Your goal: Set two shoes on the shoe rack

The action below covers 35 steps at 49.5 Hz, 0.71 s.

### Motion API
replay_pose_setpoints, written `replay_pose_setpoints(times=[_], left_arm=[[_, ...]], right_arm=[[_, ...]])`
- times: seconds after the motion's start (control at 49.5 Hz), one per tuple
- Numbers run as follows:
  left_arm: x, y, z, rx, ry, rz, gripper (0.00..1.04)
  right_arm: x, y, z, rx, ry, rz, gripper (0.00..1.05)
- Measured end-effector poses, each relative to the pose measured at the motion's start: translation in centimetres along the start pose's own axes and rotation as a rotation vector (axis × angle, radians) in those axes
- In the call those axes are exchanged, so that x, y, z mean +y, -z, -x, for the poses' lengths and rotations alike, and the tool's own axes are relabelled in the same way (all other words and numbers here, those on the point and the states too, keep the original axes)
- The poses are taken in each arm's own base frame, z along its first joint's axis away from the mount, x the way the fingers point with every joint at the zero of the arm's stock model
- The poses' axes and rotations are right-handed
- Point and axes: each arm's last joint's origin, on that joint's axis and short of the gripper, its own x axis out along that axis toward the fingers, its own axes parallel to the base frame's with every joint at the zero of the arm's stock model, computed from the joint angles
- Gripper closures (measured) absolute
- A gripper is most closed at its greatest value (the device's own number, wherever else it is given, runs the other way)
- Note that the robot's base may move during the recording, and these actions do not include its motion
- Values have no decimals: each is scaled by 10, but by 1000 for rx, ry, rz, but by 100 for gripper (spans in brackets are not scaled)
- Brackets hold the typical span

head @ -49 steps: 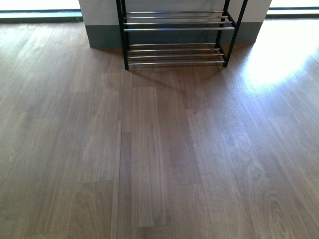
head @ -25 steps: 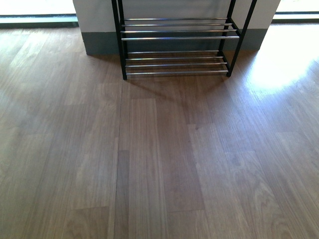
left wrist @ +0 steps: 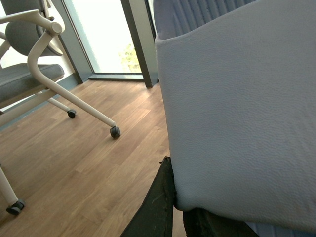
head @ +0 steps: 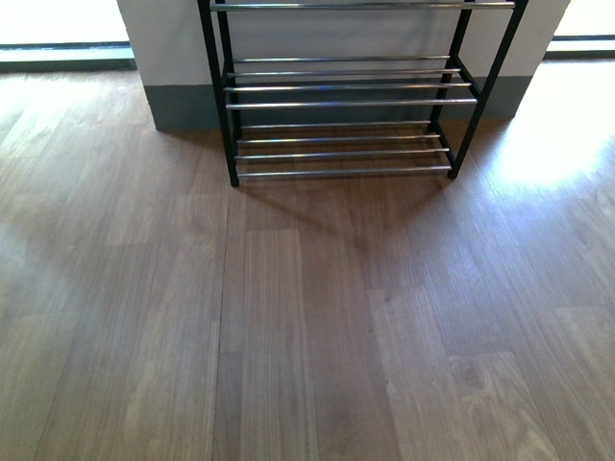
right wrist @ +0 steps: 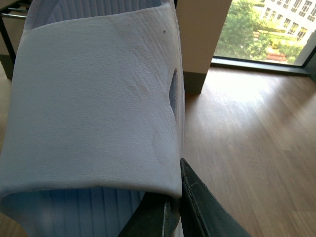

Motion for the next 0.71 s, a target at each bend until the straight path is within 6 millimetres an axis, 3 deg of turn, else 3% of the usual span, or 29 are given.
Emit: replay_pose_setpoints(times=[0.708], left_arm=[[0,0,0,-1,5,-2,102]], right_arm=[[0,0,0,3,3,-1,103]])
